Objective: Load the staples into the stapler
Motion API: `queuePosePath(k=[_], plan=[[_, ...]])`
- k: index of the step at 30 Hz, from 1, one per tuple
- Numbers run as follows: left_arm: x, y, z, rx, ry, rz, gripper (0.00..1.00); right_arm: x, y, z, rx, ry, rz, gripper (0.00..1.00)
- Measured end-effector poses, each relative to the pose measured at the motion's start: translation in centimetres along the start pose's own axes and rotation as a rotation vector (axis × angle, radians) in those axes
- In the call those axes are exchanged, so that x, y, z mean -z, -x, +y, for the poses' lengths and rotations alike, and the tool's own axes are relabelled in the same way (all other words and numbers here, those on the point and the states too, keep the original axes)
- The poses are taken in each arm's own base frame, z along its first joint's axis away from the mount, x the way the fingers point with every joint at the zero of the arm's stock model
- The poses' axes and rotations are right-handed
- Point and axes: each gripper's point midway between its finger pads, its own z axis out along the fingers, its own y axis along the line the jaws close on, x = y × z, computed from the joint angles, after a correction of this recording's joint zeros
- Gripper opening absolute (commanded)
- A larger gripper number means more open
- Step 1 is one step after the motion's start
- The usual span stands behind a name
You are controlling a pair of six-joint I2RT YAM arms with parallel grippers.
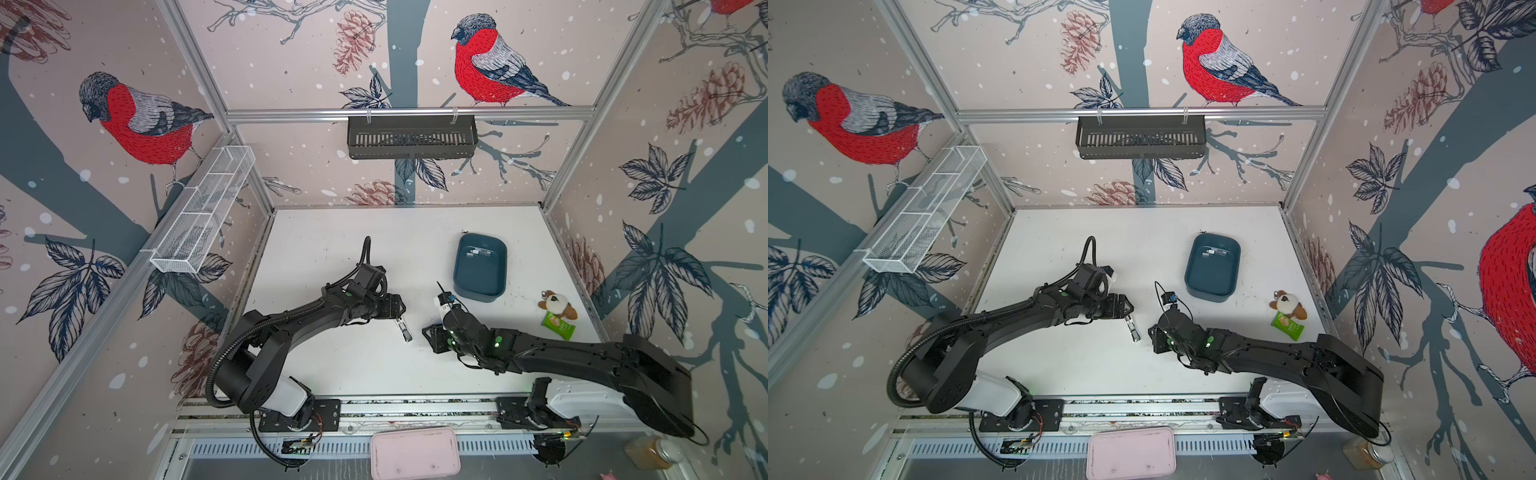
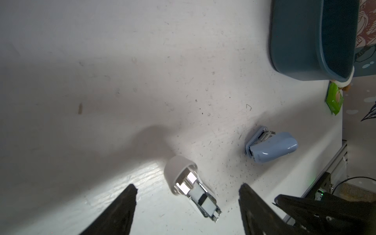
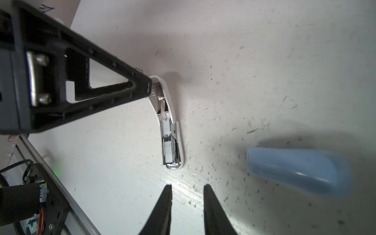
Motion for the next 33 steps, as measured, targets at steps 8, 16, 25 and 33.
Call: queuePosePath(k=[8, 16, 25, 33], plan=[[-1.1, -0.2, 0.9, 0.013, -0.001, 0.002, 0.79, -3.0, -1.6, 1.6, -0.025, -0.023, 0.055, 0.29], [-1.2, -0.5, 0.9, 0.013, -0.017, 0.006, 0.76, -4.5, -2.2, 1.5, -0.045, -0.054, 0.083, 0.26], [-0.7, -0.5, 0.9, 0.010, -0.023, -0.005, 0.74, -4.8, -1.9, 0.9, -0.068, -0.083, 0.071, 0.22], [-0.5, -0.8, 0.9, 0.009, -0.026, -0.007, 0.70, -4.5, -0.9, 0.4, -0.070, -0.087, 0.046, 0.22]])
